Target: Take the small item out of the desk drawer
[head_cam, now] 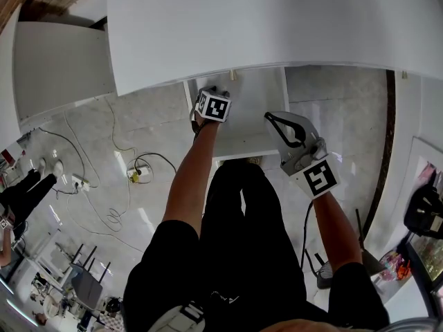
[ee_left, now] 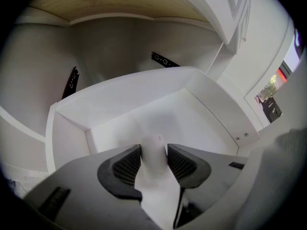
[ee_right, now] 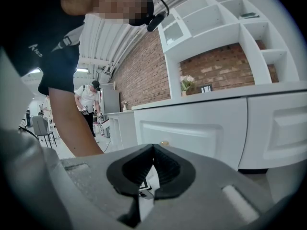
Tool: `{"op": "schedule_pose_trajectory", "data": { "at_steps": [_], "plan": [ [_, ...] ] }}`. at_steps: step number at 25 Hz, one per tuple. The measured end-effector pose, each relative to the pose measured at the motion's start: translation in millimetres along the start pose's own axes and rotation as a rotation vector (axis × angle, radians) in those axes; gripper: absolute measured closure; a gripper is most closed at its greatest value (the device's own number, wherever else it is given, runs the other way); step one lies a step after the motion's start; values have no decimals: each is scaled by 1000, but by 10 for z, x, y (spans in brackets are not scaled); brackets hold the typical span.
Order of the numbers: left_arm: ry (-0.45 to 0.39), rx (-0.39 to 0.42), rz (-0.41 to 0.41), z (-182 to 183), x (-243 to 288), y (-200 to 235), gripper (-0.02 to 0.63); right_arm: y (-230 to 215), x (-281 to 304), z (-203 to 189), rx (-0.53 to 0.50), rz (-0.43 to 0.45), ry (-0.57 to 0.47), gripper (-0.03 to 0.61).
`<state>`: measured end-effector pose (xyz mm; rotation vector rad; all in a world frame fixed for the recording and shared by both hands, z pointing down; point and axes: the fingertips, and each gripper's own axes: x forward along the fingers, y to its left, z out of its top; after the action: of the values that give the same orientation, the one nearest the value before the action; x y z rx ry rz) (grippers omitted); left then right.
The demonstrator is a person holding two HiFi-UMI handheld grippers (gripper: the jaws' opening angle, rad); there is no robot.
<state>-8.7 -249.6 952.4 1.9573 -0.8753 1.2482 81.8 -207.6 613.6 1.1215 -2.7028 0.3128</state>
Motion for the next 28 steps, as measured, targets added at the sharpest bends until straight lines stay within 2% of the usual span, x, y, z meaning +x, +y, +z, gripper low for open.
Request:
{"op": "schedule_pose_trajectory", "data": {
  "at_steps": [6, 12, 16, 20, 24, 28],
  "plan": [
    [-17, 2, -34, 8, -38, -68, 451, -9, -41, -77, 11, -3, 14, 577],
    [-106, -5, -80, 160, -391, -243, 451, -9, -110, -13, 16, -16, 13, 577],
    [-172, 18, -121, 309, -816, -373, 451, 36, -176, 125, 8, -29, -5, 577],
    [-252, 22, -166, 451, -1317, -473, 451, 94, -272, 259, 47, -50, -19, 577],
    [-363, 23, -210, 602, -1948, -631, 451, 124, -359, 481, 47, -72, -67, 577],
    [-492, 43, -252, 758, -2717, -904, 451, 172, -429, 870, 58, -87, -120, 577]
  ]
}}
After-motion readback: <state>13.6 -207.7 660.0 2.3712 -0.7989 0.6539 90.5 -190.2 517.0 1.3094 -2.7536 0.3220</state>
